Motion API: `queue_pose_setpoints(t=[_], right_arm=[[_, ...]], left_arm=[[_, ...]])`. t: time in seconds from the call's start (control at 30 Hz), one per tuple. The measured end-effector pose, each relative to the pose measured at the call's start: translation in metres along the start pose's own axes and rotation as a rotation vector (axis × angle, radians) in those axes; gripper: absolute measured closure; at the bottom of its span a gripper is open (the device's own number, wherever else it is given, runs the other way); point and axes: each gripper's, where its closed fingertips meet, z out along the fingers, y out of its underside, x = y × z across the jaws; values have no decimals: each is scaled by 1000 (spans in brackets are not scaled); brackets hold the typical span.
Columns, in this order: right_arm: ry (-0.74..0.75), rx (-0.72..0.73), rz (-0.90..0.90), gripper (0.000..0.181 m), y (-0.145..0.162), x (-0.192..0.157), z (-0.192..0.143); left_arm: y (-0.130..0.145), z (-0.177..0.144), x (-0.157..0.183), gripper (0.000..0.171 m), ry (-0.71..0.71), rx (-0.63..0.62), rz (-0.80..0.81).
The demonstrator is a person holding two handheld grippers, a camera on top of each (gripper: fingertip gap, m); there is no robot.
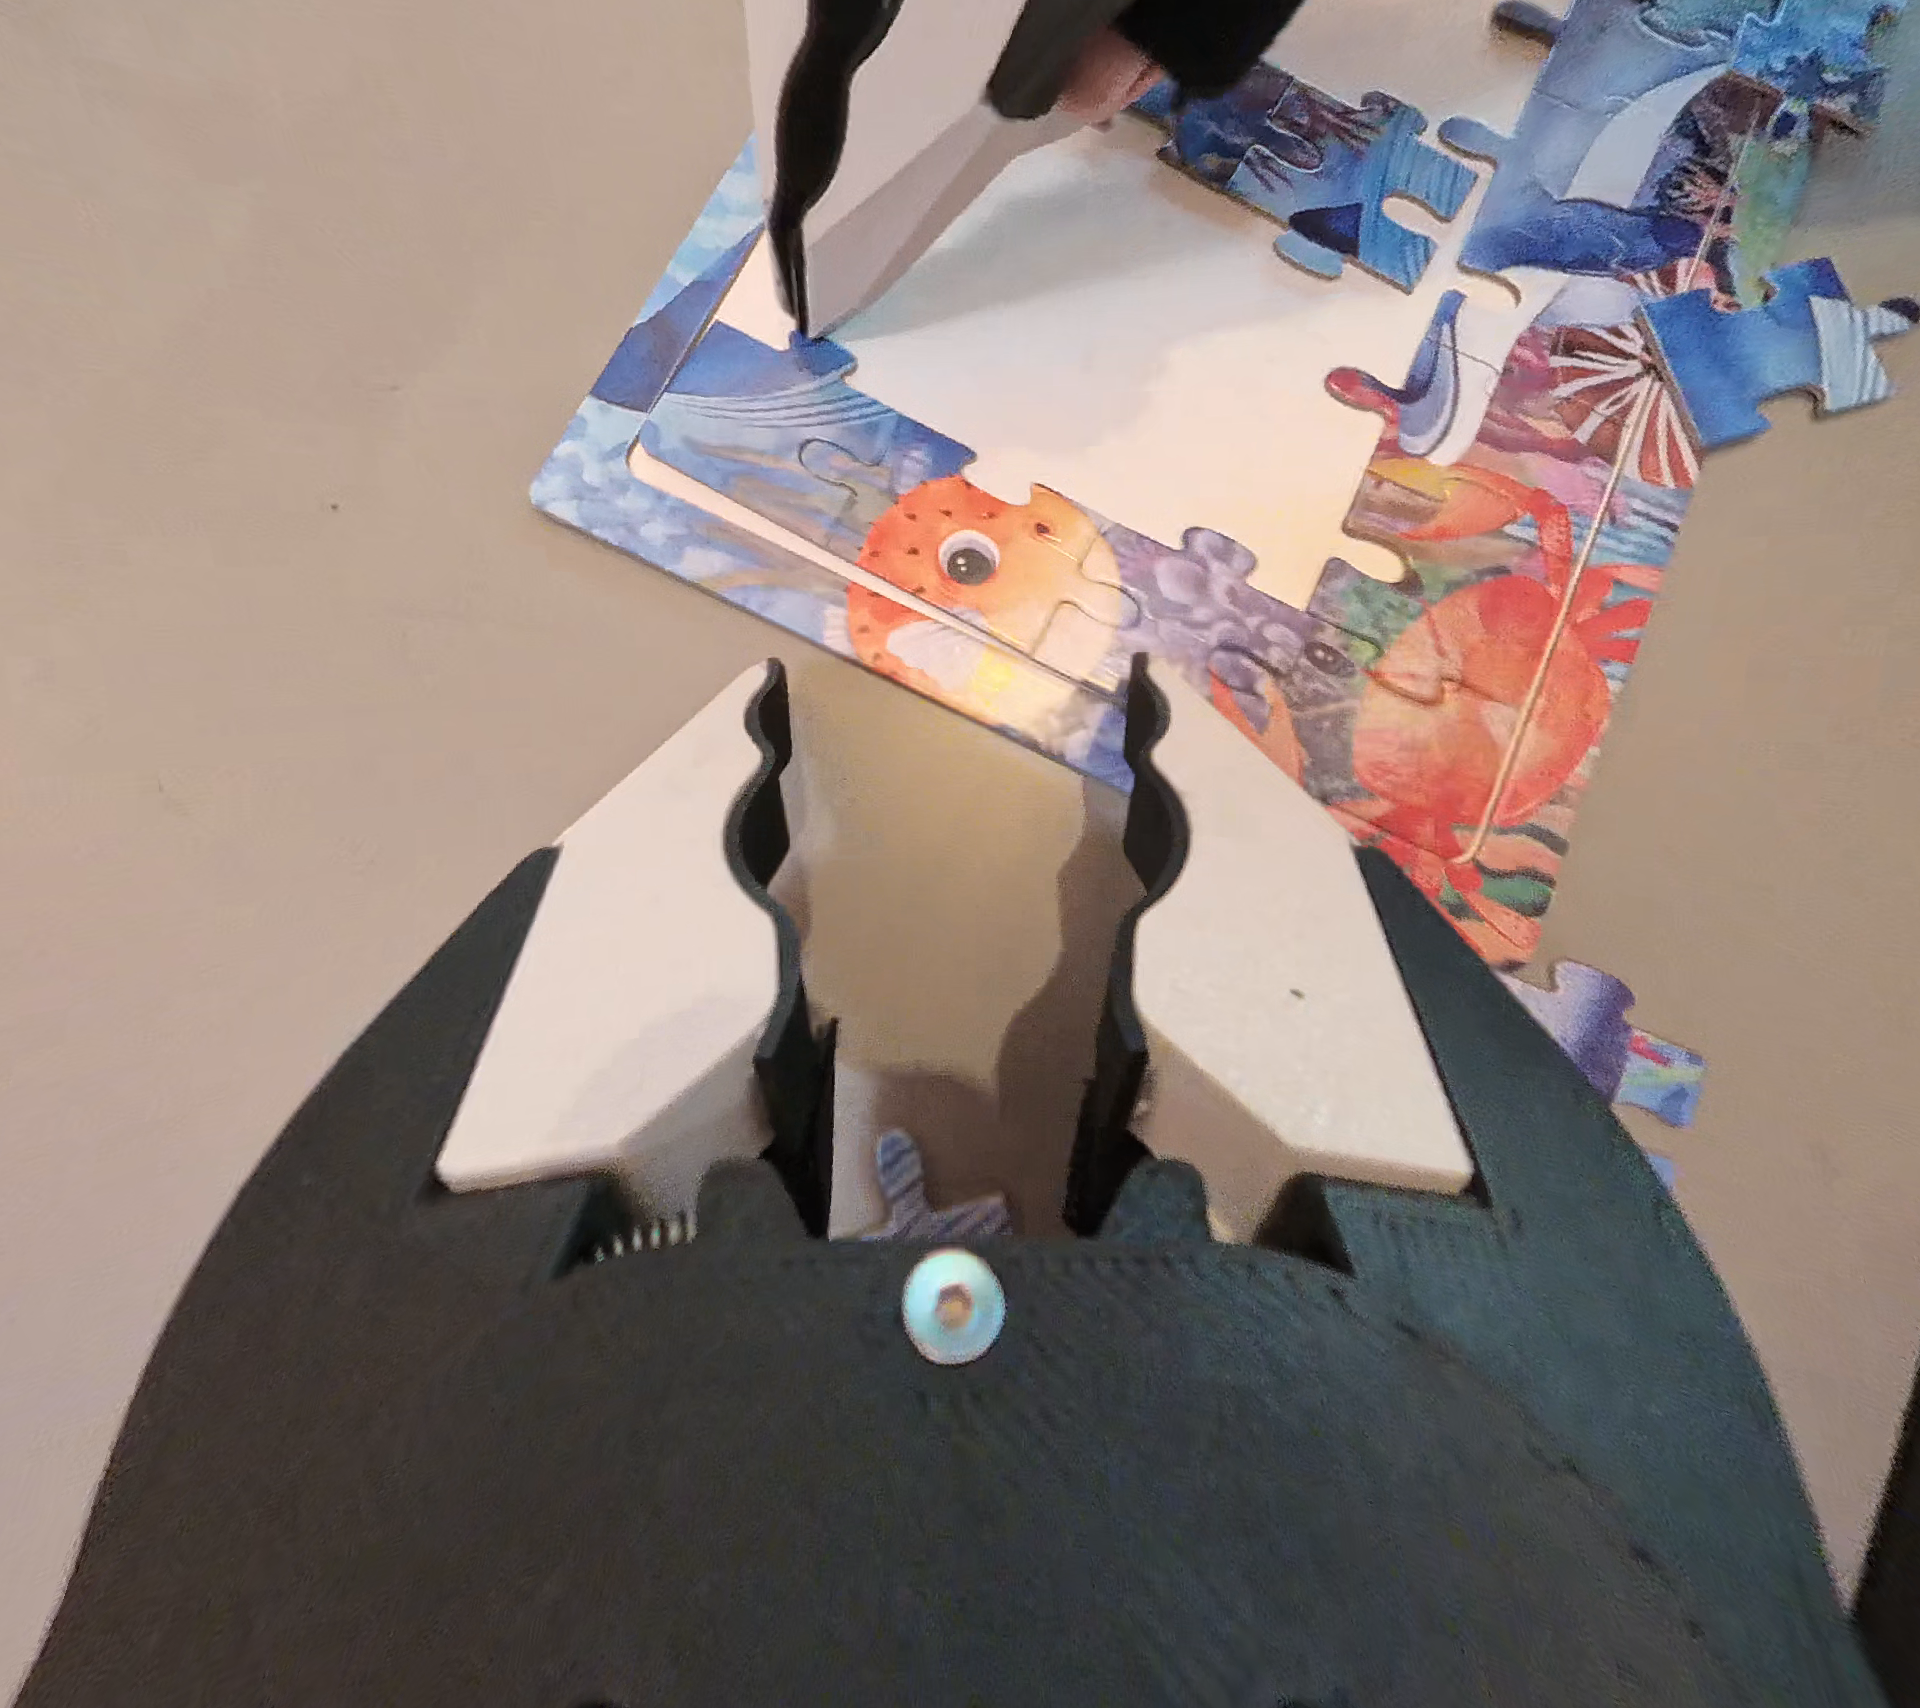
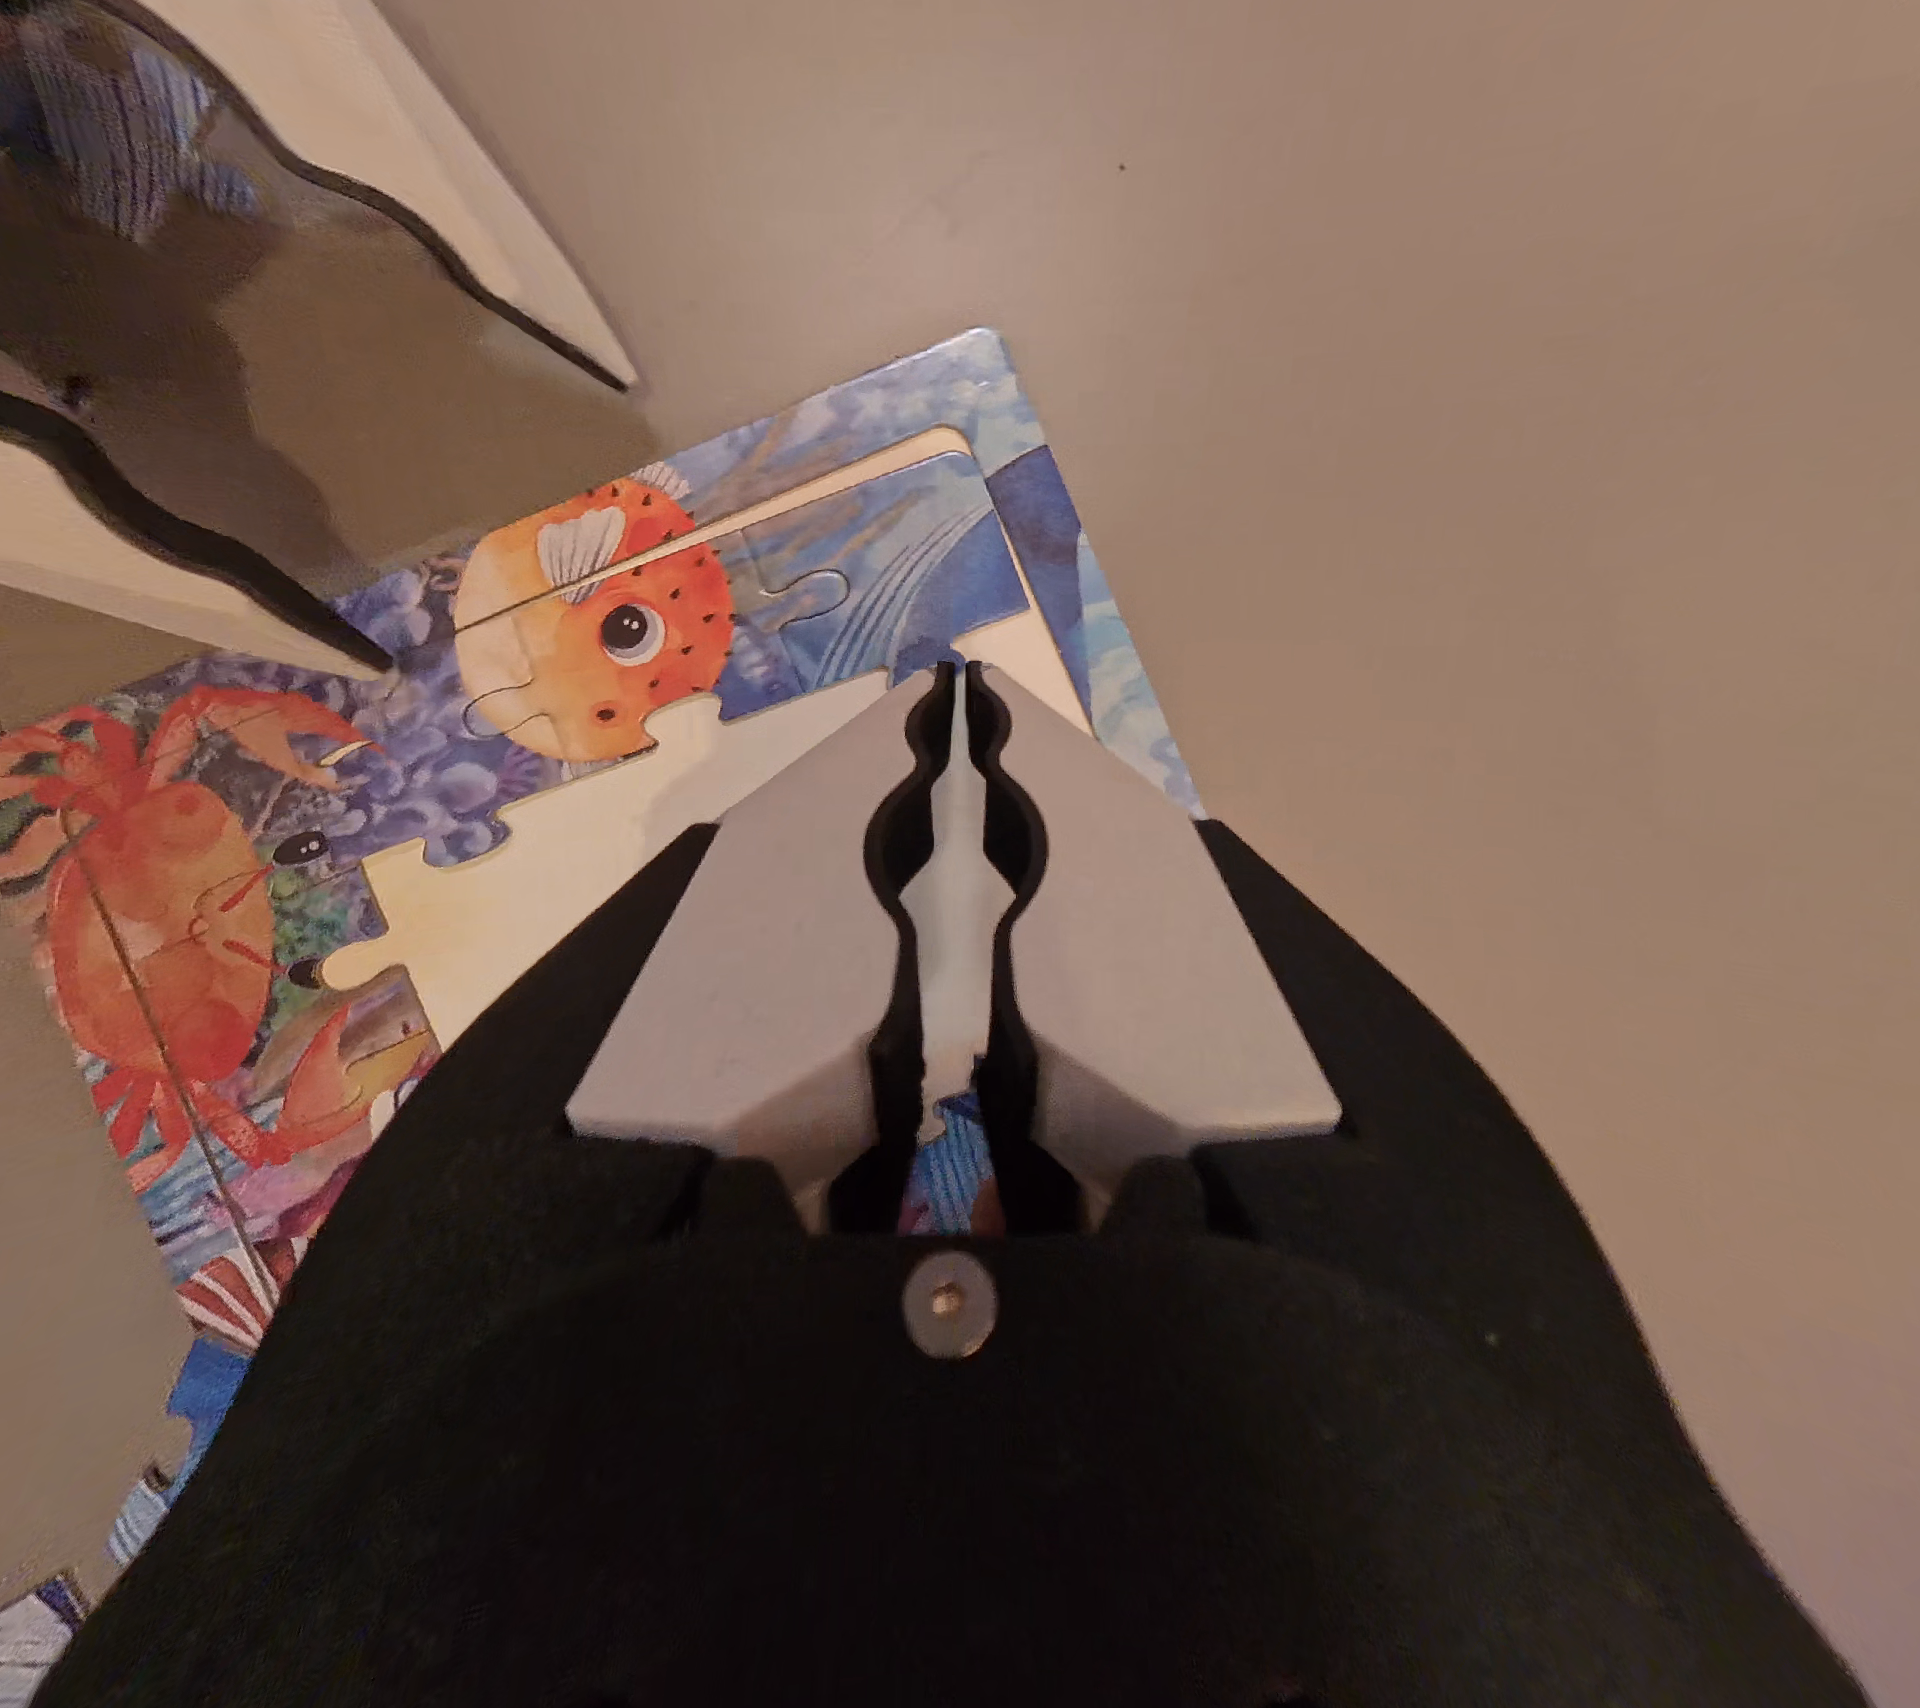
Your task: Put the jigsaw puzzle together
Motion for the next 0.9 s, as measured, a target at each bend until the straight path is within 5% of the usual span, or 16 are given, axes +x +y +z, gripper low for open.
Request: queue_pose_setpoints(t=[0.7,0.9], right_arm=[[-80,101,1,168,-14,-10,1],[-274,44,-192,181,-11,-81,-24]], left_arm=[[-3,12,-6,107,9,10,-2],[-2,10,-8,112,17,14,-6]])
